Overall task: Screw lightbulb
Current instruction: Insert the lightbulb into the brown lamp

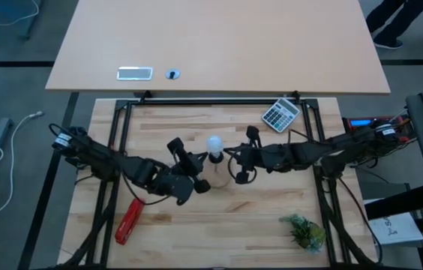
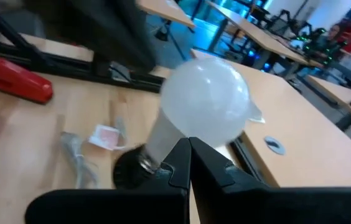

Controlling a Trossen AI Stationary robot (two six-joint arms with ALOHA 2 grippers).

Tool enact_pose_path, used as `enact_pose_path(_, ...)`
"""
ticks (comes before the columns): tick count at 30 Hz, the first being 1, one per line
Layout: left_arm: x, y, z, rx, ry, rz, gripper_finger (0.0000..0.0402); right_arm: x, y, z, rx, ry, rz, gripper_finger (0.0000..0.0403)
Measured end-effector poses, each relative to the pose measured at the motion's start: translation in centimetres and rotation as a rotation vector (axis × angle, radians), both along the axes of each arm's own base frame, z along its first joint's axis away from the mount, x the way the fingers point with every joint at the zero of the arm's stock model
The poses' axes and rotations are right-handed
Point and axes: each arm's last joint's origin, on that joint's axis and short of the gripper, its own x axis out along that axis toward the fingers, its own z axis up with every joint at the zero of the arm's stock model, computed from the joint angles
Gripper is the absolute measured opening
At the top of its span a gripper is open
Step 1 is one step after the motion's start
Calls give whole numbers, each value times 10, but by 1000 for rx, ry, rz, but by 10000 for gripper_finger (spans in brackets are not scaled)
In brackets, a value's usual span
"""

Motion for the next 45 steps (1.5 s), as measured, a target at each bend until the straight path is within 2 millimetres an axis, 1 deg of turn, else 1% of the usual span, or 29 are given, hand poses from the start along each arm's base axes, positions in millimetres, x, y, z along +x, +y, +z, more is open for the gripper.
enact_pose_path(5,3,8,-1,-18,11,-2,1,1,1,-2,9,4,27,0)
enact_pose_path(9,3,7,-1,-24,20,-15,1,0,2,-5,16,36,11,0)
enact_pose_path(13,-5,-2,-3,5,57,-21,1,-4,-2,-8,-21,72,-105,0)
enact_pose_path(15,-8,-2,-4,39,61,17,1,-4,-6,-7,-47,72,-150,0)
enact_pose_path(17,-8,1,-4,58,56,48,1,-3,-10,-6,-61,67,-157,0)
enact_pose_path(21,-4,14,-4,59,59,90,1,0,-17,-1,-53,26,-113,0)
enact_pose_path(25,-1,23,-4,37,71,90,1,2,-18,0,-27,13,-52,0)
enact_pose_path(28,1,23,-4,17,62,74,1,1,-15,-1,-28,20,-41,0)
enact_pose_path(33,4,18,-4,32,65,45,1,1,-12,-1,-24,25,-25,0)
enact_pose_path(45,3,15,-5,6,59,24,1,0,-5,-2,-20,31,2,0)
